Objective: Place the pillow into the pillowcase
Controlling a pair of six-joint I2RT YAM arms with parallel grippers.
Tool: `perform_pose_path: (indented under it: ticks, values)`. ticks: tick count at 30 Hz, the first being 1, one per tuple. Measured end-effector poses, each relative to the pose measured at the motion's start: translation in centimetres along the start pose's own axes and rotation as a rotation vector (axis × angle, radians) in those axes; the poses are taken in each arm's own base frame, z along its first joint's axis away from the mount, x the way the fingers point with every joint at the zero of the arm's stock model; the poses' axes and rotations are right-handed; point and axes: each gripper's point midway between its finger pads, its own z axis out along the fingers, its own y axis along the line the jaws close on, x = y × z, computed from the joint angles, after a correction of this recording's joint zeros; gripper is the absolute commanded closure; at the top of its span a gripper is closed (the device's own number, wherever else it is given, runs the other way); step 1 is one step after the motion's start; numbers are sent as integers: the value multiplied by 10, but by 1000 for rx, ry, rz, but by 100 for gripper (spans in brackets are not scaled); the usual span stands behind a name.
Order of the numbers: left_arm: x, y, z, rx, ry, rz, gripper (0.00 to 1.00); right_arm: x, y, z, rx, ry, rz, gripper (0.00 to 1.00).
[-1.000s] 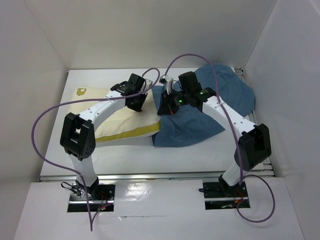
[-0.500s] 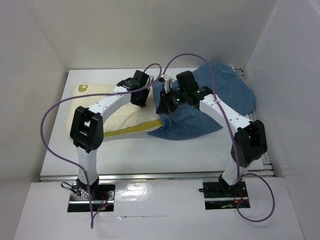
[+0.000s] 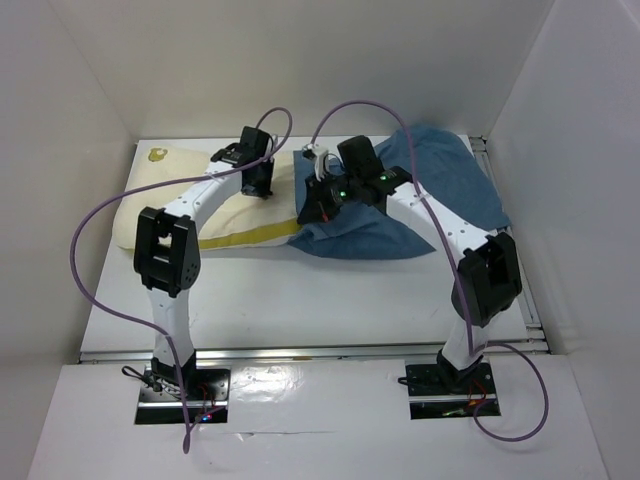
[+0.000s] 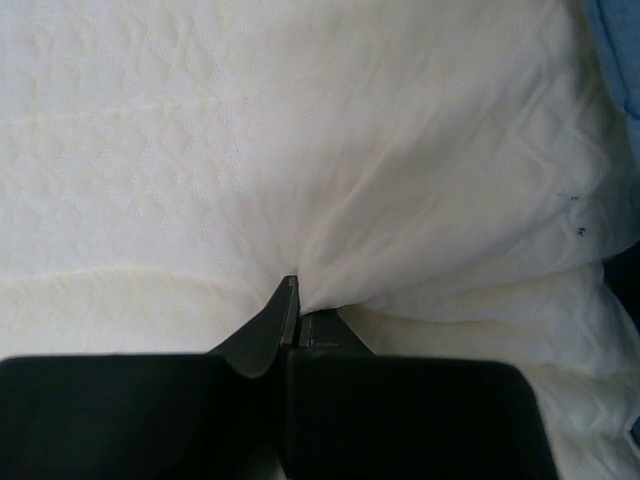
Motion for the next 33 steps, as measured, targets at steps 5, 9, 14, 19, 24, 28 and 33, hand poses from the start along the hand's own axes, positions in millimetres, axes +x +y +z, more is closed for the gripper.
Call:
perform_pose_path:
  ticks: [5,9,14,19,24,28,33]
  values:
    - [9,-23,5,26,2,20,100,-26,-4,17,-35,-24,1,100]
    - [9,-40,4,55,-9,17,100,-27,-9,26,-52,-15,25,100]
    - [10,-42,4,66,-9,-6,100,-33,-12,29,-43,-23,29,100]
    - [25,-46,-5,106,-14,-29,100,-35,-18,32,-18,-25,40,100]
    - [49,-48,-27,152,2,-41,100,-34,-24,32,0,-26,48,100]
    - [57,-50,-34,177,6,-56,98,-26,-26,32,10,-11,62,88]
    - [58,-55,-35,211,12,-55,57,-14,-32,29,59,3,83,52]
